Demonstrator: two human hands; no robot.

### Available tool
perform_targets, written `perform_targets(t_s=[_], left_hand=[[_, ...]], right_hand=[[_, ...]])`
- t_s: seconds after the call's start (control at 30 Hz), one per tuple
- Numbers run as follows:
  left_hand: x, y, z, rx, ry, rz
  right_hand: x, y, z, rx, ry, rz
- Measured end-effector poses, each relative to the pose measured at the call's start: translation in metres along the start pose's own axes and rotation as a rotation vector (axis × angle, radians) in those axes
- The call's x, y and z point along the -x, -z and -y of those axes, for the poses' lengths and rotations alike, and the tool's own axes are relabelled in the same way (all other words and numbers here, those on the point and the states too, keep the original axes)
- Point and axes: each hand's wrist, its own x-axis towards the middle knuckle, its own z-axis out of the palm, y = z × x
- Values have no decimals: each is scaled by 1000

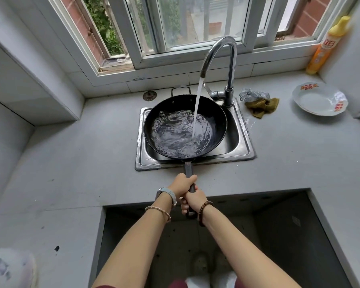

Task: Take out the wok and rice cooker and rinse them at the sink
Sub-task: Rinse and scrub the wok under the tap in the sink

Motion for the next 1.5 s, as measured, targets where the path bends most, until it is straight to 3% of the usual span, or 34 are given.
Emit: perform_targets(t_s=[0.3,0.43,0.57,0.67,1.1,1.5], left_hand=[[4,2,-4,-11,45,4],[3,-7,-8,-133,30,-63],[7,-15,-14,-170,32,-111],[9,-20,-19,-215,20,-128],[24,-14,-38,-199,64,-242],[46,1,-53,-482,76,-334]], right_hand=[[-2,-1,-2,2,1,15],[5,8,2,32,0,4],[11,14,9,271,43,-134],[10,14,4,310,91,-237],[21,2,13,9,132,-150],[34,-18,14,-386,58,84]])
